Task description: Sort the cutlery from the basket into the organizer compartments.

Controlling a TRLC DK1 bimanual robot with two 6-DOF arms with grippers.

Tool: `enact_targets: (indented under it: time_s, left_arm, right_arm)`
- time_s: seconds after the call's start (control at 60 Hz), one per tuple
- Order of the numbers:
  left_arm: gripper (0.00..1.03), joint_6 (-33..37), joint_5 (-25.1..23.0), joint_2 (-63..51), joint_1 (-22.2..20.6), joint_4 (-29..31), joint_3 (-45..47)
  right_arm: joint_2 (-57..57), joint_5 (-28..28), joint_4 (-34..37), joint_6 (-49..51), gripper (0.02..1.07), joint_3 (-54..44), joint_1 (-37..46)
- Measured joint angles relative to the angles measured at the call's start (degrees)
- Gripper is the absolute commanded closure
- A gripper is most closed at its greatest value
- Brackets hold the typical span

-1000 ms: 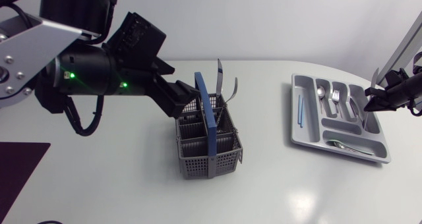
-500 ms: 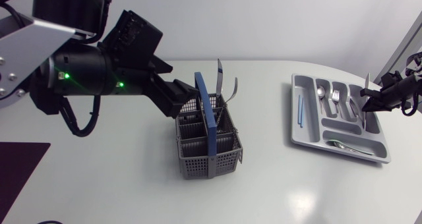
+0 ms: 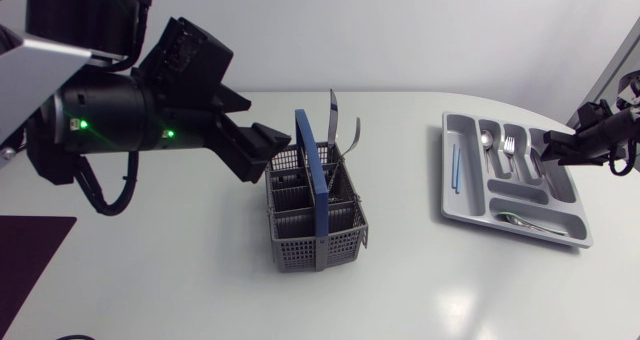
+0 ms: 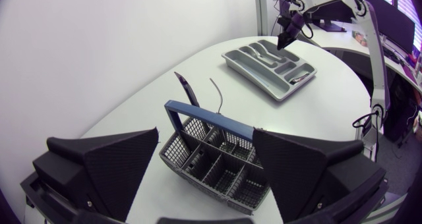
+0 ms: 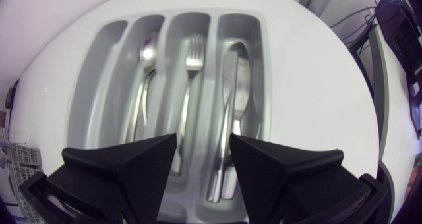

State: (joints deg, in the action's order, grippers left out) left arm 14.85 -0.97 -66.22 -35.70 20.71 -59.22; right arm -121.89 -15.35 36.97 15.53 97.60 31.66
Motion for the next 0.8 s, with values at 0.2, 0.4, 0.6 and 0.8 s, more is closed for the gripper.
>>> enact_targets:
  time_s: [0.2, 0.4, 0.6, 0.8]
  left_arm:
    - [0.05, 1.77, 0.0, 2.14, 0.0, -0.11, 2.89]
    - [0.07, 3.89, 0.0, 3.96, 0.28, -1.75, 6.23]
    - [0.1, 4.5, 0.02, 3.91, 1.53, -1.75, 9.84]
    - [0.1, 4.72, 0.02, 3.56, 3.02, -2.19, 12.68]
  right_arm:
    - [17.99, -5.35, -3.69, 1.44, 0.38, -15.3, -7.87]
    - [28.87, -8.28, -5.09, 1.66, 0.38, -28.2, -17.49]
    - [36.68, -9.14, -5.25, 1.64, 0.38, -36.0, -26.82]
    - [39.17, -10.43, -5.53, 0.94, 0.38, -39.85, -34.27]
